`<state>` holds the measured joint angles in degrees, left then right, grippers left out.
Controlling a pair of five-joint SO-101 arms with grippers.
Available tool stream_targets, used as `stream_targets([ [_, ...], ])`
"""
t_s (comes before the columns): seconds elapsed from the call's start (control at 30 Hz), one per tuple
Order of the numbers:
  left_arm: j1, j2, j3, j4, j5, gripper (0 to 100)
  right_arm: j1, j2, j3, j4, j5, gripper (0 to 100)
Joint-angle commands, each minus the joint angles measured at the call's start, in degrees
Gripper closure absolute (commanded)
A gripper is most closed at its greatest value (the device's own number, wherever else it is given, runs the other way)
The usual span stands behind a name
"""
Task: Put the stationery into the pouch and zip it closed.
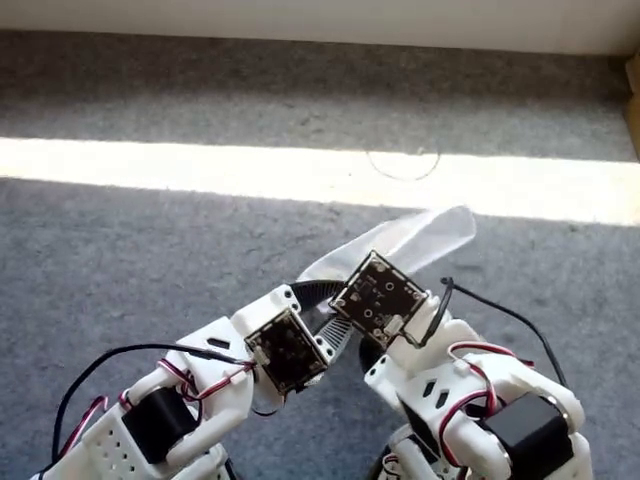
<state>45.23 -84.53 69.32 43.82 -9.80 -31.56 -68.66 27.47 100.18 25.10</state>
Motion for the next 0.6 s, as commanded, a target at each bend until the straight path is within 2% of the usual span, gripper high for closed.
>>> stream_targets([
  [0.0, 0.2, -0.6, -0.4, -1.3, -3.3, 99, 2.2, 0.0, -4.4, 0.7, -2.5, 99.3],
  [0.57, 0.1, -0.6, -0.6, 0.3, -3.7, 99, 2.4, 0.0, -5.1, -1.0, -6.5, 99.3],
])
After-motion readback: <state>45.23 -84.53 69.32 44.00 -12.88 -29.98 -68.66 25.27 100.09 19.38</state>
